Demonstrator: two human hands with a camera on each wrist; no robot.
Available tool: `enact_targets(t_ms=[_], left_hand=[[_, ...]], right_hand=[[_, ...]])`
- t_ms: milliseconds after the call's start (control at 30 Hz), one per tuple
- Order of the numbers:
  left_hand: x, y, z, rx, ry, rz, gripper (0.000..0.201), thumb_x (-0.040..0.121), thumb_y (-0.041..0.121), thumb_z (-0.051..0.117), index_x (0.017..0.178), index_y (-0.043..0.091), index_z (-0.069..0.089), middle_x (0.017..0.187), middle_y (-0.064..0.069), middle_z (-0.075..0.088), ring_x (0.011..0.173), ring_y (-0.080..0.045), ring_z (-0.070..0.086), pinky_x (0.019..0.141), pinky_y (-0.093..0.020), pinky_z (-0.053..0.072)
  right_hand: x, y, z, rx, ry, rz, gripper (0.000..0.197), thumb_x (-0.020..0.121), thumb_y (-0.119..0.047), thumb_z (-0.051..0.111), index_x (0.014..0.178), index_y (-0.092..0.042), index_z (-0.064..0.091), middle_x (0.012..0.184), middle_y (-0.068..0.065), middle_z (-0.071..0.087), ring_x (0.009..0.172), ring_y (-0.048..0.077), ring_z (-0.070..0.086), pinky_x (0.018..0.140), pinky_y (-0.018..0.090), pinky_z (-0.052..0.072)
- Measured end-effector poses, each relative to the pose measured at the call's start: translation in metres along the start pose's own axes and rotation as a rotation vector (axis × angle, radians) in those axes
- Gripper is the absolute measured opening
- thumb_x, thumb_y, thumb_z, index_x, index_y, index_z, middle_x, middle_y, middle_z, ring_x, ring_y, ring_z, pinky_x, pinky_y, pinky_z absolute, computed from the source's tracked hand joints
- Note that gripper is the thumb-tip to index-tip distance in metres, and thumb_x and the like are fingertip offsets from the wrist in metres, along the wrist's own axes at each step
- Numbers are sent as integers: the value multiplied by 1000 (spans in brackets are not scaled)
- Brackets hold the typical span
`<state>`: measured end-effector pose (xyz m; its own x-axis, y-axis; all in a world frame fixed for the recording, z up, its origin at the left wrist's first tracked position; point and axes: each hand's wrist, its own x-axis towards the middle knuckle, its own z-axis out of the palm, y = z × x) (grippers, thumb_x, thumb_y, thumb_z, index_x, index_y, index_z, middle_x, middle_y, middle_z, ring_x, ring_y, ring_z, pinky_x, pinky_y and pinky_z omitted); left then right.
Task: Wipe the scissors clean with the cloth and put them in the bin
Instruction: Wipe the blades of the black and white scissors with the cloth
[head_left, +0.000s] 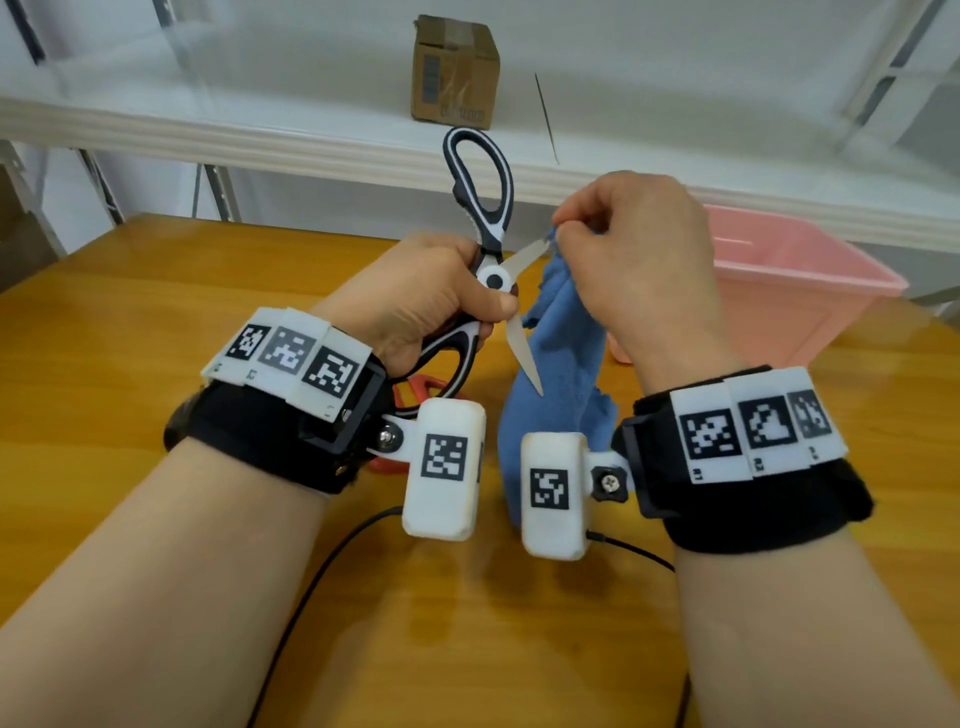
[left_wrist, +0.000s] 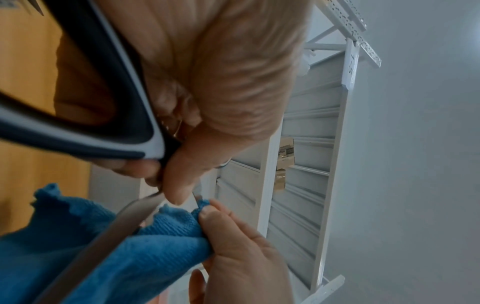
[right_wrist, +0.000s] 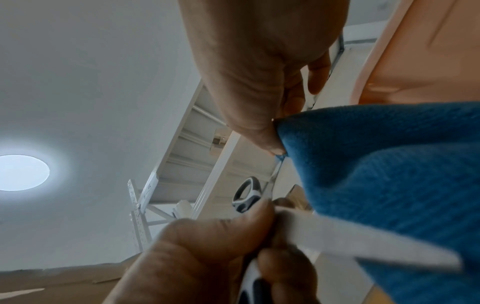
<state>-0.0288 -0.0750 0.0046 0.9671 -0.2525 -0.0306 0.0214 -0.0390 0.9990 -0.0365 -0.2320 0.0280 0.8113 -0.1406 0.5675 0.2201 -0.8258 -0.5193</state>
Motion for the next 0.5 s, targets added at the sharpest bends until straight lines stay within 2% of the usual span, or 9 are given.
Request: enact_targets(t_ms=[133, 200, 267, 400, 500], left_hand=[[0, -3, 4, 28, -35, -11, 16, 81, -8, 66, 96, -3, 65, 72, -11, 62, 54, -16, 55, 52, -26, 49], [0, -4, 3, 8, -61, -25, 12, 83, -6, 64, 93, -1, 66, 73, -11, 61, 55, -16, 54, 52, -26, 48], [0, -4, -1, -34, -71, -31, 10, 86, -4, 63, 94, 0, 65, 73, -9, 62, 57, -15, 55, 53, -24, 49], [2, -4, -11, -132, -63, -18, 15, 89, 2, 62, 103, -1, 64, 74, -5, 65, 62, -14, 59, 62, -24, 52], [2, -3, -15, -217, -48, -5, 24, 92, 4, 59, 113, -6, 62, 69, -2, 62, 64, -13, 60, 64, -24, 54]], right_hand=[[3, 14, -8, -3, 43, 50, 22, 82, -18, 55, 67, -34, 61, 89, -8, 72, 96, 22, 67, 92, 50, 51], [6, 21, -11, -10, 37, 70, 21, 84, -18, 57, 71, -33, 62, 91, -7, 72, 98, 22, 67, 92, 47, 52], [8, 27, -13, 10, 35, 77, 17, 87, -17, 60, 78, -32, 64, 89, -10, 68, 97, 18, 66, 88, 38, 53], [8, 26, -11, 125, 0, 45, 10, 89, -19, 63, 93, -27, 66, 83, -12, 64, 85, 10, 62, 79, 32, 53], [6, 22, -5, 165, -96, 4, 8, 86, -21, 68, 91, -27, 67, 78, -10, 65, 80, 8, 63, 77, 33, 54]])
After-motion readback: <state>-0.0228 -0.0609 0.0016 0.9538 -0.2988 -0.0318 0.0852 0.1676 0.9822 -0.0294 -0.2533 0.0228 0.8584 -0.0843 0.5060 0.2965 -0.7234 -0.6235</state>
